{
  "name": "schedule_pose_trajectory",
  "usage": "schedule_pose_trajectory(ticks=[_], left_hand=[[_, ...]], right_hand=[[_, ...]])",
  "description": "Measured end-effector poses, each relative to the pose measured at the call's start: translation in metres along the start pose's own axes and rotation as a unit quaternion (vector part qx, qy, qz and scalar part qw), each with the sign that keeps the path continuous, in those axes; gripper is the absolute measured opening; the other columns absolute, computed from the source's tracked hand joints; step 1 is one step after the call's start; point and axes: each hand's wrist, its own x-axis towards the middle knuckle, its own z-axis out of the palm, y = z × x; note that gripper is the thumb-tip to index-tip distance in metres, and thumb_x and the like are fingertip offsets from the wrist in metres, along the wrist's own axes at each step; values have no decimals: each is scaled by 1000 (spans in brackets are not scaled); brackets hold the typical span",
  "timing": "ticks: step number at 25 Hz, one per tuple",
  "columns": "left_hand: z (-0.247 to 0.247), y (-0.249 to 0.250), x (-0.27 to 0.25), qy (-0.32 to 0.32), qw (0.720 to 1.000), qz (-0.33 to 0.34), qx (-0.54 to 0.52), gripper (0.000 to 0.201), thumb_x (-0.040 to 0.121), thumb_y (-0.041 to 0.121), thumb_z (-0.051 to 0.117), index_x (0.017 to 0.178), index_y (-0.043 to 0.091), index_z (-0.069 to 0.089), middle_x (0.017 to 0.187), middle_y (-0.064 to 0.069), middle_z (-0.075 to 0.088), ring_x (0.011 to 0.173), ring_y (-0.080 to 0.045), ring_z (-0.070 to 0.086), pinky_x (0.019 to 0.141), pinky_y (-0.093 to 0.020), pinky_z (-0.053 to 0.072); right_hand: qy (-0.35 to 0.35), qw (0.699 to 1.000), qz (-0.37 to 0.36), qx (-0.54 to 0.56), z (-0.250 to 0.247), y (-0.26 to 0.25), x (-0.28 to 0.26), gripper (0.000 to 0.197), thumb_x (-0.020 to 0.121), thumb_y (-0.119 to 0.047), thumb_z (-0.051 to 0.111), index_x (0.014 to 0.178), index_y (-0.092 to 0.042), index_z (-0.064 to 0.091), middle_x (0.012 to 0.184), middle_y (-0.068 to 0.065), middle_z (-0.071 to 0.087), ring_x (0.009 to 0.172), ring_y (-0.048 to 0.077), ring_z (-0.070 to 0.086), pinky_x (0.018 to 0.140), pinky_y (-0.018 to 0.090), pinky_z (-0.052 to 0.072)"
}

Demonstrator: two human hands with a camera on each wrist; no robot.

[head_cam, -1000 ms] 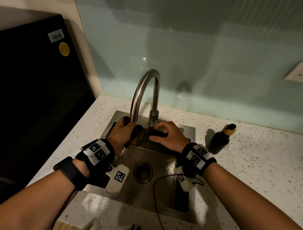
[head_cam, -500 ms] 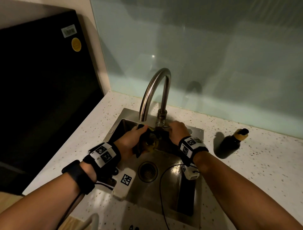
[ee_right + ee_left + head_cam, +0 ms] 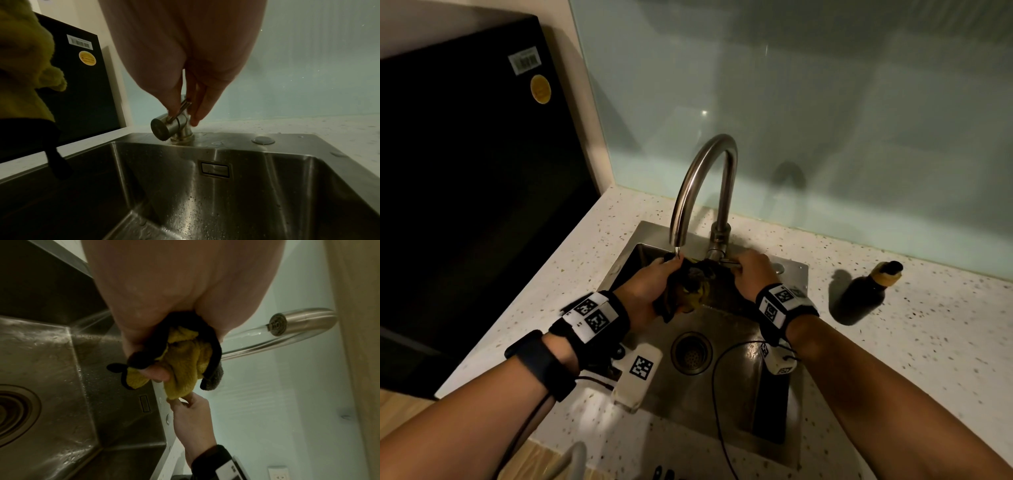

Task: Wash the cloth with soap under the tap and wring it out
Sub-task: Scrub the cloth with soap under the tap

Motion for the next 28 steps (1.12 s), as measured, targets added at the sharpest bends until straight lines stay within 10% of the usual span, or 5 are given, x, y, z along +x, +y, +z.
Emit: schedule_pose_trajectory(ticks=[4,9,16,23,28], left_hand=[[-6,-2,2,28,999,24,15,40,103,31,43,125,1,57,98,-19,67,78,-28,65,69,-38,52],[-13,-3,-1,45,998,22,41,35,103,37,41,123,13,56,111,-19,69,93,-33,69,79,-47,55],[-8,-13,-7,34,984,73,161,45,96,28,59,135,18,40,127,-17,59,112,-29,62,92,-45,55],[-4,-17,-5,112,972,109,173,28,100,15,38,125,4,43,108,-19,61,94,-31,65,78,-46,59],[-6,-8,-19,14,990,82,112,38,98,19,52,134,18,40,116,-15,59,102,-27,62,88,-47,55]], right_hand=[[80,990,-53,108,-7,-18,-25,24,97,-32,54,117,-24,65,117,-4,60,110,19,55,99,41,47],[-224,865,-14,450,-11,-70,-72,26,96,-51,51,122,-48,51,119,-12,60,112,14,60,93,45,54],[-56,940,-120,314,-2,-76,-71,32,88,-8,66,116,-22,61,102,-8,64,91,-1,61,75,13,51],[-182,913,-123,344,-2,-80,-80,89,71,-21,84,143,-40,35,141,2,42,123,21,51,101,36,51],[-14,946,-133,295,6,-79,-89,52,79,-11,76,126,-24,57,119,-3,61,106,9,60,96,26,51]])
